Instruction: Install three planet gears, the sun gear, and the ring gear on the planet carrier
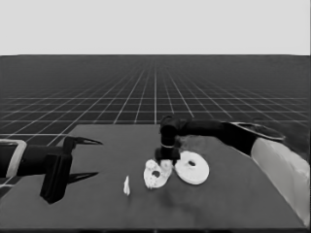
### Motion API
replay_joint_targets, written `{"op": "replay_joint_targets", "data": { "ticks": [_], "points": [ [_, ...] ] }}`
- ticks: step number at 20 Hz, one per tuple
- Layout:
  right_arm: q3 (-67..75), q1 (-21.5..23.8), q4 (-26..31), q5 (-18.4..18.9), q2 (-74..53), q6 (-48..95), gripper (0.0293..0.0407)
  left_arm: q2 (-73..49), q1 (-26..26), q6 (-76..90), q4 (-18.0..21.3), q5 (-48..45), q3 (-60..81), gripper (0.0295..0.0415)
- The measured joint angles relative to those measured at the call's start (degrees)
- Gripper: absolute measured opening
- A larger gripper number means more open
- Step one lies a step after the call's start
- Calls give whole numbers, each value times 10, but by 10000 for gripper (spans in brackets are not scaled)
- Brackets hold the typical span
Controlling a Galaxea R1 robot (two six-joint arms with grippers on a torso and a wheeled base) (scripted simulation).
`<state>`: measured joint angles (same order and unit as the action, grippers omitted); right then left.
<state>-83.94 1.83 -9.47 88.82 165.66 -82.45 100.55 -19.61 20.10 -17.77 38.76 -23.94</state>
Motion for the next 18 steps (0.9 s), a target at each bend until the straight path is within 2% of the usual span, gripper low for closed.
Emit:
{"op": "replay_joint_targets", "data": {
  "ticks": [4, 6, 8, 10, 18],
  "points": [
    [-124, 0, 4, -6, 89, 41, 310, 0, 0, 0, 0, 0, 0, 385],
    [-138, -1, 4, -7, 96, 47, 310, 0, 0, 0, 0, 0, 0, 385],
    [-165, -46, -40, -20, 105, 63, 310, 0, 0, 0, 0, 0, 0, 385],
    [-179, -63, -54, -27, 109, 71, 310, 0, 0, 0, 0, 0, 0, 385],
    [-186, -75, -61, -30, 111, 68, 309, 0, 0, 0, 0, 0, 0, 385]
  ]
}}
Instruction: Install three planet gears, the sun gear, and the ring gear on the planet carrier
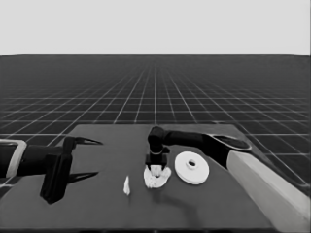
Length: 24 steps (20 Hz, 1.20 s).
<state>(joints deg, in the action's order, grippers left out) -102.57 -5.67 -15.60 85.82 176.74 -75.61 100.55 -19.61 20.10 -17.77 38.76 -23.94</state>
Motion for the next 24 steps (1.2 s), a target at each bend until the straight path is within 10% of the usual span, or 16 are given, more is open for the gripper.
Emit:
{"op": "replay_joint_targets", "data": {
  "ticks": [24],
  "points": [
    [0, -3, 0, 0, 0, -141, 309, 0, 0, 0, 0, 0, 0, 385]
  ]
}}
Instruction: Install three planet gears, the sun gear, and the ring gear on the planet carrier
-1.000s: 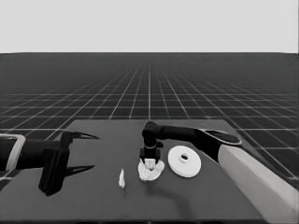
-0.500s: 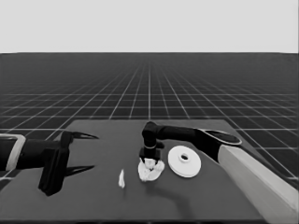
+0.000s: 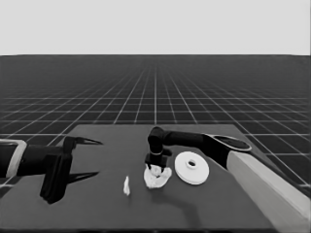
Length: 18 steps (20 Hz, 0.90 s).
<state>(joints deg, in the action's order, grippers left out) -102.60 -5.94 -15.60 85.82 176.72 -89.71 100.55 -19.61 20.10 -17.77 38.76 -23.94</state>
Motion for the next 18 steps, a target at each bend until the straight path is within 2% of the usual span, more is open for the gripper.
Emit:
{"op": "replay_joint_targets", "data": {
  "ticks": [18],
  "points": [
    [0, -1, 0, 0, 0, -108, 309, 0, 0, 0, 0, 0, 0, 385]
  ]
}}
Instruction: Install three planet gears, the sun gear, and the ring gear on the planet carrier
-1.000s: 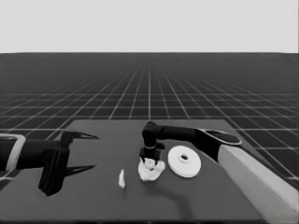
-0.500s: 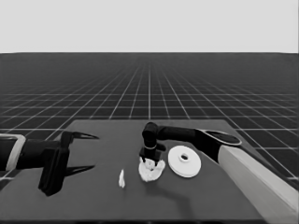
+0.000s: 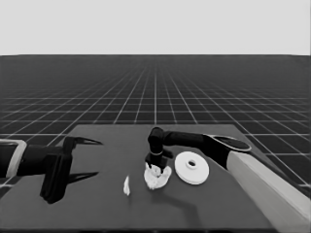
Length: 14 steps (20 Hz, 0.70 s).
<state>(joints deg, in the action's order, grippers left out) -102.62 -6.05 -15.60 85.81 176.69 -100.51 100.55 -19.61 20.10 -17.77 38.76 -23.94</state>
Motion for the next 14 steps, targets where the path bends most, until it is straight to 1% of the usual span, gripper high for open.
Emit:
{"op": "replay_joint_targets", "data": {
  "ticks": [14],
  "points": [
    [0, 0, 0, 0, 0, -84, 309, 0, 0, 0, 0, 0, 0, 385]
  ]
}}
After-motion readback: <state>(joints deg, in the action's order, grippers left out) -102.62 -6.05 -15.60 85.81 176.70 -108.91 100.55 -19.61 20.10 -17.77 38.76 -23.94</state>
